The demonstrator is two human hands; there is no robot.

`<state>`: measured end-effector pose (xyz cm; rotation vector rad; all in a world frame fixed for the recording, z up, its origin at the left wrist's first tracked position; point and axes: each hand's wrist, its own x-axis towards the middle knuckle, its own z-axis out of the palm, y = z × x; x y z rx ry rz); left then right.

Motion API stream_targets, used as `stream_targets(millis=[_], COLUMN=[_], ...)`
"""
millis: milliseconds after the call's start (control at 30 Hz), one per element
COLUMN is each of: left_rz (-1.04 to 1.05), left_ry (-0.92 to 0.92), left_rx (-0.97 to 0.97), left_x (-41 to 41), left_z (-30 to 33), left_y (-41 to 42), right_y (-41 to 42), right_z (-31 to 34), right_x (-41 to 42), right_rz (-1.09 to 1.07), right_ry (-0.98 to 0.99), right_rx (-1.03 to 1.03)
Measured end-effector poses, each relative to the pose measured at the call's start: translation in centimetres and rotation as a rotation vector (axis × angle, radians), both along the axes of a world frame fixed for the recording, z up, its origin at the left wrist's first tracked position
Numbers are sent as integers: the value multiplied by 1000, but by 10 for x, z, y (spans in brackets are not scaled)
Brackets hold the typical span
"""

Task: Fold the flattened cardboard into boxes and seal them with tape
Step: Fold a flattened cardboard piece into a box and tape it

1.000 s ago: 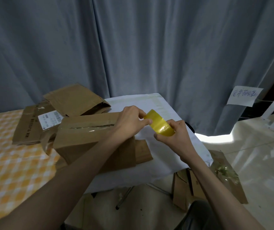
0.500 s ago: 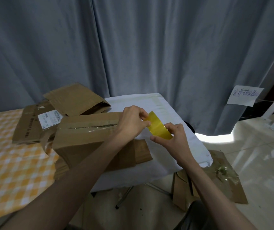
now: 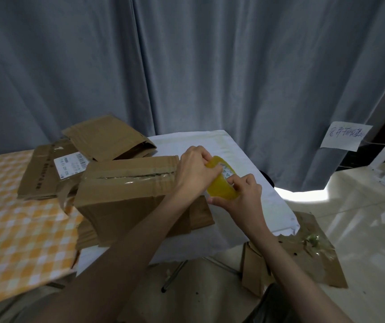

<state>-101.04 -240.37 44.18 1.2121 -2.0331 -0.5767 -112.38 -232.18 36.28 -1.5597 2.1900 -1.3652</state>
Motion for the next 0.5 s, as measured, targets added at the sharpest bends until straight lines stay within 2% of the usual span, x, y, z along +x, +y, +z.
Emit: stream_targets(millis=[500], left_rz=[-12], left_ry=[133], left_rx=[-19], left_x=[-3], left_z=[-1], left_y=[3], right_y=[0], right_z=[10], right_x=[1], right_rz=[-45], right_ry=[36], right_rx=[-63])
